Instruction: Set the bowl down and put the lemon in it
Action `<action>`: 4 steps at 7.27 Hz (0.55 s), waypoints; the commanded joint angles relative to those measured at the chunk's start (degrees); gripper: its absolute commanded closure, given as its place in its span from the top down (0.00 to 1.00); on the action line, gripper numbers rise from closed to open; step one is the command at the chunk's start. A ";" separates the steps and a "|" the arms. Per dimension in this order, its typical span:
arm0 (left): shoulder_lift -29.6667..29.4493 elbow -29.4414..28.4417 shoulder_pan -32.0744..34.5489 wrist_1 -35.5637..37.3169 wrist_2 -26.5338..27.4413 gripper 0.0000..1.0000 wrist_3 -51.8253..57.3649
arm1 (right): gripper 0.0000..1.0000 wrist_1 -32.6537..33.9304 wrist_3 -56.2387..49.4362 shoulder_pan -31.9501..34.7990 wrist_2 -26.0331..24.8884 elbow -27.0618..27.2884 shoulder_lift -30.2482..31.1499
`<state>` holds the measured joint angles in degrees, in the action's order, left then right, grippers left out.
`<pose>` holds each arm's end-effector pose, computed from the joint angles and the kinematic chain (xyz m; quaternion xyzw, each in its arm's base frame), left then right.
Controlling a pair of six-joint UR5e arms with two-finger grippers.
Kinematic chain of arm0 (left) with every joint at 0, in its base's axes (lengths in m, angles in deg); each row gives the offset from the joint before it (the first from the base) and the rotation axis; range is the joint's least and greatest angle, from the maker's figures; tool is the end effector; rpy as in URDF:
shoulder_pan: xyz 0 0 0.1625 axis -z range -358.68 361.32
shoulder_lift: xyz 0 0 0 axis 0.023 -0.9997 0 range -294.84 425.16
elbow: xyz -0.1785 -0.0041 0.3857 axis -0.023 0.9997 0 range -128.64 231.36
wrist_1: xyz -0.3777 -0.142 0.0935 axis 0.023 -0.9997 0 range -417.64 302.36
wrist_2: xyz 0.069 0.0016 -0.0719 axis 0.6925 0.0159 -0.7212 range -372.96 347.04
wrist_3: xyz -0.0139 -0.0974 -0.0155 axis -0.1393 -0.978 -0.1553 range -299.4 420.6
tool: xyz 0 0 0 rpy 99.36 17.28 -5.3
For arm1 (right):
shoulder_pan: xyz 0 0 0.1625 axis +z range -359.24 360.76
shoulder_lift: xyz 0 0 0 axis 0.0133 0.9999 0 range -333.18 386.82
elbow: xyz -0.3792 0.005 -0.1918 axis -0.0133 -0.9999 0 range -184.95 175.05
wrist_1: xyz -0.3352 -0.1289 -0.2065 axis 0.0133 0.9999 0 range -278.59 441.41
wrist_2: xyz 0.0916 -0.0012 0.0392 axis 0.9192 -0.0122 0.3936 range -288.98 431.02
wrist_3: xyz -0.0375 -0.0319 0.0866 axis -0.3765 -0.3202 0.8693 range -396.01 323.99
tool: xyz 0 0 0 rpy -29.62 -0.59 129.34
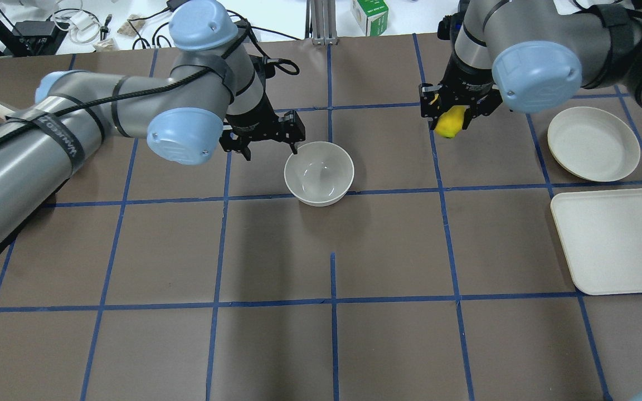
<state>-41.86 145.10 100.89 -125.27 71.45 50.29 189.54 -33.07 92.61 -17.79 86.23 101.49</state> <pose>-0.2396 -0.5615 0.3336 0.0058 -0.9987 0.0054 0.0505 0.1544 -0.5862 0.3642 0.0095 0.9998 -0.0137 0.0109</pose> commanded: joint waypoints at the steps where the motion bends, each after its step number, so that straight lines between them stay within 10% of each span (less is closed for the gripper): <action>1: 7.76 -3.80 -5.05 -13.77 3.82 1.00 11.14 | 0.00 0.85 1.27 2.18 2.22 -0.03 -0.84; 4: 11.57 -10.93 -11.92 -23.68 4.27 1.00 17.26 | 0.00 11.28 15.03 12.17 4.35 -0.38 -6.80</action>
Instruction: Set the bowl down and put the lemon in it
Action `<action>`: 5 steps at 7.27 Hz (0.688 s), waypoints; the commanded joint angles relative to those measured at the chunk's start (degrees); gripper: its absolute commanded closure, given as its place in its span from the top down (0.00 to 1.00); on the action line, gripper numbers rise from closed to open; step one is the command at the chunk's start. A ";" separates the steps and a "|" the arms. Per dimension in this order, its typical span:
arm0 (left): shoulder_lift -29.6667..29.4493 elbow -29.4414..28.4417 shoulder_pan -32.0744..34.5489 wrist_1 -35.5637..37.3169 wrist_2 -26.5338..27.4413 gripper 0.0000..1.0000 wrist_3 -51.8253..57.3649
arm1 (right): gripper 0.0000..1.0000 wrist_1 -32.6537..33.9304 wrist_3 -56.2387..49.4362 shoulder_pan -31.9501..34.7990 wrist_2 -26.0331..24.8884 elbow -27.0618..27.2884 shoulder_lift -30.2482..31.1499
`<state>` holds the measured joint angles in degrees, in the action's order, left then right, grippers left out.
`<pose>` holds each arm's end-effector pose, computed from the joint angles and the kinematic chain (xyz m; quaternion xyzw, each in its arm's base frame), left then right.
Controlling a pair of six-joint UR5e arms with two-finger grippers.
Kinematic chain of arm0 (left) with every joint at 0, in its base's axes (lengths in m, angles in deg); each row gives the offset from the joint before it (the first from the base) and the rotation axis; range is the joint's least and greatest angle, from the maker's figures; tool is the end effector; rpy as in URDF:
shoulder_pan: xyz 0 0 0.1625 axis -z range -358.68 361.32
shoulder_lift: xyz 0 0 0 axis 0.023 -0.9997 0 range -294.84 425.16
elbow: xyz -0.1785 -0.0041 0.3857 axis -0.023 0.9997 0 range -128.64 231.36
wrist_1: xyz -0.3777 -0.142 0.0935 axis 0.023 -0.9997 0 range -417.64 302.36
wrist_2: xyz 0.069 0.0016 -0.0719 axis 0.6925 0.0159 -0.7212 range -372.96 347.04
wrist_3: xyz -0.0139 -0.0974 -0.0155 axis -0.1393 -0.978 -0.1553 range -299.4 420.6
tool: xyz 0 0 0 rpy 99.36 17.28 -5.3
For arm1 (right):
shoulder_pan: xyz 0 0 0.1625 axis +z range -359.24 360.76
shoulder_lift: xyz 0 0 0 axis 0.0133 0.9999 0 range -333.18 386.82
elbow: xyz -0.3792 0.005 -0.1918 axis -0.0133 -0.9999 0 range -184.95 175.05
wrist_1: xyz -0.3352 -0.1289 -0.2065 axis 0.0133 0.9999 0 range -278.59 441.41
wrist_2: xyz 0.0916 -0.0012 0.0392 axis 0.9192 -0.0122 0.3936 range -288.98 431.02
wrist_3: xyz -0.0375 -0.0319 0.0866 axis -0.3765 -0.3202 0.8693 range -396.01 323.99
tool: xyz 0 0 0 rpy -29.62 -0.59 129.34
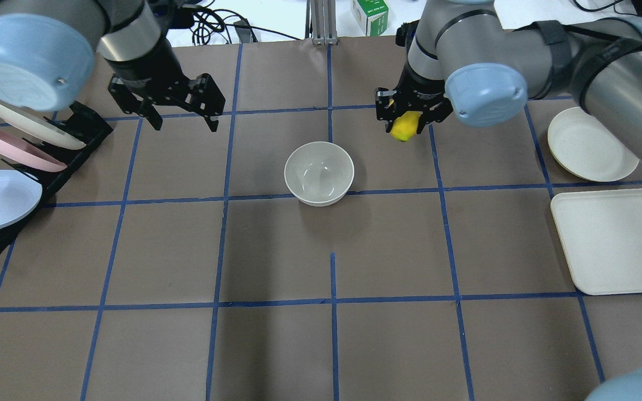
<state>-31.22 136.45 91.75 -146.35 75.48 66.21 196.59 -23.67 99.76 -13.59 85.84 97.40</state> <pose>-0.1400 -0.5376 0.4750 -0.0526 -0.9985 -0.0009 0.0137 0.2375 -0.5874 0.3376 0.0272 0.9976 -0.0338 0.0541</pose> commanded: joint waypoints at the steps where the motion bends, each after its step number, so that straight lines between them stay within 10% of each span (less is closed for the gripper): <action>1: 1.02 -2.30 -3.15 -3.04 1.03 1.00 1.24 | 0.00 6.79 11.07 8.36 -0.28 0.01 -5.33; 5: 2.33 -0.98 -2.71 -3.57 1.30 1.00 0.19 | 0.00 9.72 16.66 13.67 -0.11 0.36 -10.80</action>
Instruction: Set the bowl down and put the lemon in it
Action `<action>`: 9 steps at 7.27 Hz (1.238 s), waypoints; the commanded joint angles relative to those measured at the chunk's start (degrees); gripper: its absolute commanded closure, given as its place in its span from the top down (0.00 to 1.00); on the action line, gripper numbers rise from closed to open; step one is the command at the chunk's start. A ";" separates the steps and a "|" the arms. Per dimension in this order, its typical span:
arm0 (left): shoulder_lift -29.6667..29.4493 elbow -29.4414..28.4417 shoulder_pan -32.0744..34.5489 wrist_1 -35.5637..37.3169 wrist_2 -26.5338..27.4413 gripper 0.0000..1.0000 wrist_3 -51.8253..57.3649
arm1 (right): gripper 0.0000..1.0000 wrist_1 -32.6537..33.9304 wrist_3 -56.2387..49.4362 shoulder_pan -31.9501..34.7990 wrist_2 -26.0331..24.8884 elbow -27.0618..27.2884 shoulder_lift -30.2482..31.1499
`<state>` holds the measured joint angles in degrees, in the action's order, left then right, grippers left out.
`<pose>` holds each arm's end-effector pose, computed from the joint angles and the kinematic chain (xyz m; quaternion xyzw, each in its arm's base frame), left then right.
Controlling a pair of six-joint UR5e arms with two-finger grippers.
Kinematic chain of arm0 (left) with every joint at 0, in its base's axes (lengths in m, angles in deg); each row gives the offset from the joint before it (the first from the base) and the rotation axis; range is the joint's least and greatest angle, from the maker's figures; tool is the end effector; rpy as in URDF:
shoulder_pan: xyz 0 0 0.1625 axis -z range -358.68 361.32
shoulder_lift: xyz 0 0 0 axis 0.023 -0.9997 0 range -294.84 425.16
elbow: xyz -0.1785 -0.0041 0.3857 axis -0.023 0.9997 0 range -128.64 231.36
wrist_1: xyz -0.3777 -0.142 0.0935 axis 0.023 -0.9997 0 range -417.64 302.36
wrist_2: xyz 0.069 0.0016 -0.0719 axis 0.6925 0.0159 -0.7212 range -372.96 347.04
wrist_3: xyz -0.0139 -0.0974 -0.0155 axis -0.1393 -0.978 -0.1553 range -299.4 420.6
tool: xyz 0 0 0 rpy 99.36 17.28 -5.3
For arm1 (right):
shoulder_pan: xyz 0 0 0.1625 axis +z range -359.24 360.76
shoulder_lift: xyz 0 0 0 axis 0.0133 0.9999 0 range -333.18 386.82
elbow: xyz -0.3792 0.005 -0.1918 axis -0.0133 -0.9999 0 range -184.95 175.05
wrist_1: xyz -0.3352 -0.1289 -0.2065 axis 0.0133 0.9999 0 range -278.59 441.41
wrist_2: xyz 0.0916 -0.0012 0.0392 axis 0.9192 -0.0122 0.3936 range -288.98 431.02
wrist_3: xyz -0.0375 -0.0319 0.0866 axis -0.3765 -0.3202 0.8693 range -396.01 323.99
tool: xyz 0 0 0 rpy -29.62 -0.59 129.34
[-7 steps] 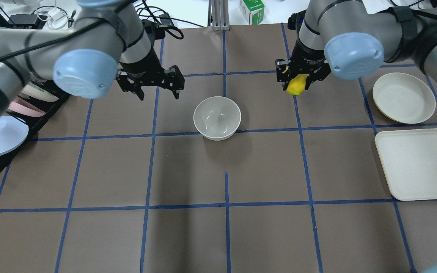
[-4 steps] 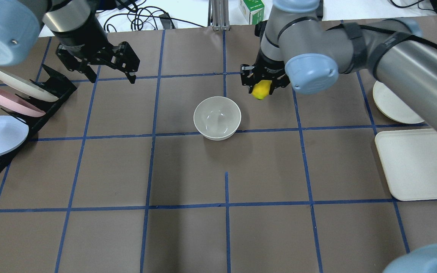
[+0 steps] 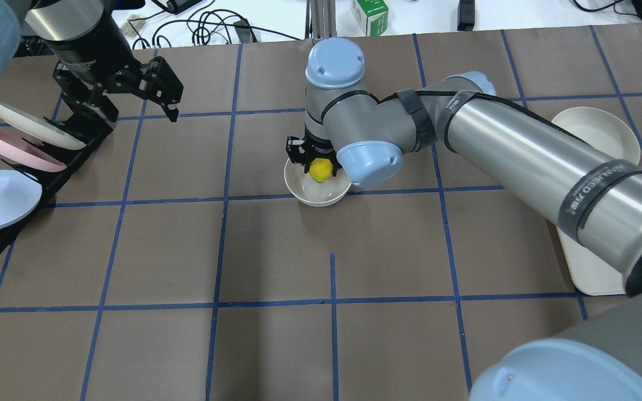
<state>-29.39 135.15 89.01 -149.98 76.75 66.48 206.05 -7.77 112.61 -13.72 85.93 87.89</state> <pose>-0.1125 -0.5292 0.4968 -0.0311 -0.9995 -0.0057 0.0030 0.3755 -0.5536 0.2490 0.0538 0.9966 -0.0187 0.0593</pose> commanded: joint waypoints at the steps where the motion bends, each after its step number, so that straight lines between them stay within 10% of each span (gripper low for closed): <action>1: 0.51 0.41 0.02 0.06 -0.23 1.00 0.01 | 0.00 0.16 0.76 0.83 0.02 0.44 -1.82; 2: 0.68 0.41 0.02 0.06 -0.06 1.00 0.01 | 0.12 0.25 0.06 0.83 -0.07 0.44 -2.09; 4: 0.77 0.23 0.02 0.06 0.20 1.00 -0.07 | 1.00 0.25 -0.21 0.83 -5.56 0.00 -2.97; 9: 0.77 -0.56 -0.15 0.32 0.91 1.00 -0.08 | 1.00 -3.59 -0.21 -2.40 -5.61 -0.62 3.85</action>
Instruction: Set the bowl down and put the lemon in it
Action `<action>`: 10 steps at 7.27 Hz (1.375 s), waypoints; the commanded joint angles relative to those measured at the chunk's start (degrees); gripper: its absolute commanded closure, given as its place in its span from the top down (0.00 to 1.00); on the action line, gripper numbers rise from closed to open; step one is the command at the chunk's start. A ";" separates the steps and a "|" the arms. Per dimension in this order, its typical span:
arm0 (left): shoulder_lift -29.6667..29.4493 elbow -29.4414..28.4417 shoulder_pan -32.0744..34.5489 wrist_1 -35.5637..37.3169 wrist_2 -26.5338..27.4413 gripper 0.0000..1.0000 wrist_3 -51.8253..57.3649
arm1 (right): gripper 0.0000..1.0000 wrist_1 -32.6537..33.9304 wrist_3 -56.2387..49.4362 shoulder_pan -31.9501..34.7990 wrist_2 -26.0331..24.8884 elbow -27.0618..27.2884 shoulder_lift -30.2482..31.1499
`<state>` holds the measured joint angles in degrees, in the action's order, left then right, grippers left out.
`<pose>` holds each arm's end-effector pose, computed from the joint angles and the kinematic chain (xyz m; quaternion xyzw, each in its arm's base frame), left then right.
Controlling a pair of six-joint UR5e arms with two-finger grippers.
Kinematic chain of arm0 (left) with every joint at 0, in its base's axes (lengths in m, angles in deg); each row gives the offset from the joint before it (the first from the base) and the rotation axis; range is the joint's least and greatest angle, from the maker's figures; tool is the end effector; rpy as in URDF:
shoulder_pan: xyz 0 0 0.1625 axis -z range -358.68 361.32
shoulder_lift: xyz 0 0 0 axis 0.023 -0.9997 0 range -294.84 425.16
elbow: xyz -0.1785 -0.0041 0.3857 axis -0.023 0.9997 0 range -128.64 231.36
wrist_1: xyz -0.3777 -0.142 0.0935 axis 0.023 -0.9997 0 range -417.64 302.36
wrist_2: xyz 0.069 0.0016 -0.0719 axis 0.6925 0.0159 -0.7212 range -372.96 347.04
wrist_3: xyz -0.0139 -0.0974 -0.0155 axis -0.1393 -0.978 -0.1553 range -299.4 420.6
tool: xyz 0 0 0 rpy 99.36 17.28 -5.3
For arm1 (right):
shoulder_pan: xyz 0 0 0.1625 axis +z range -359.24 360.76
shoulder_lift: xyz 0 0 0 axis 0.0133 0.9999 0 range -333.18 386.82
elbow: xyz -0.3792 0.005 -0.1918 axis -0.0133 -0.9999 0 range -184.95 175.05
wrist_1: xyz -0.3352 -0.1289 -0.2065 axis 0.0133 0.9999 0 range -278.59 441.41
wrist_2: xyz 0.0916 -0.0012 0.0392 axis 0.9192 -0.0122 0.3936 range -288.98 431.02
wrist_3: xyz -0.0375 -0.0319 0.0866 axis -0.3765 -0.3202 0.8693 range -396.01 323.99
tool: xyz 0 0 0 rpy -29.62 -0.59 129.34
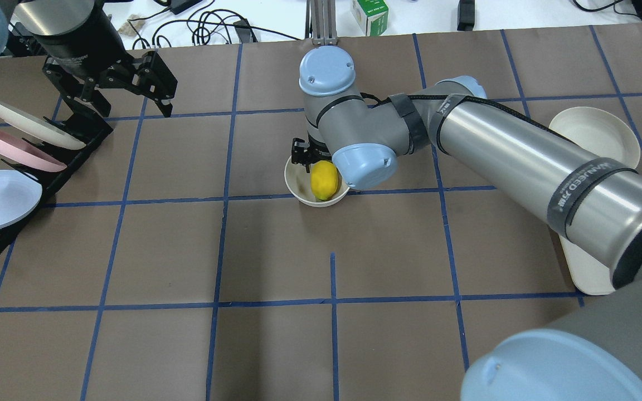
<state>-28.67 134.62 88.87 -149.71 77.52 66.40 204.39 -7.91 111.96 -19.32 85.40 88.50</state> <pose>-0.1100 -0.5264 0.5084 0.0292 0.9995 -0.0070 0.0047 0.3598 -0.5605 0.2566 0.0604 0.9975 -0.0354 0.0130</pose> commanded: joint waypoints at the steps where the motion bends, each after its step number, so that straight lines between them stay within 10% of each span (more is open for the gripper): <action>1: -0.04 -0.11 -0.02 0.04 0.22 1.00 0.00 | 1.00 -5.52 -0.32 -4.56 0.26 -0.17 7.19; 7: 0.13 0.15 -0.02 0.04 0.22 1.00 0.00 | 1.00 -33.02 -20.97 -23.63 -0.01 0.88 25.57; 10: 0.13 0.32 0.07 0.04 0.22 1.00 0.00 | 1.00 -34.82 -19.75 -24.01 0.08 1.06 29.90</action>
<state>-28.56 134.85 88.90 -149.66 77.74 66.40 170.57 -28.17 88.11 -19.37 86.32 116.94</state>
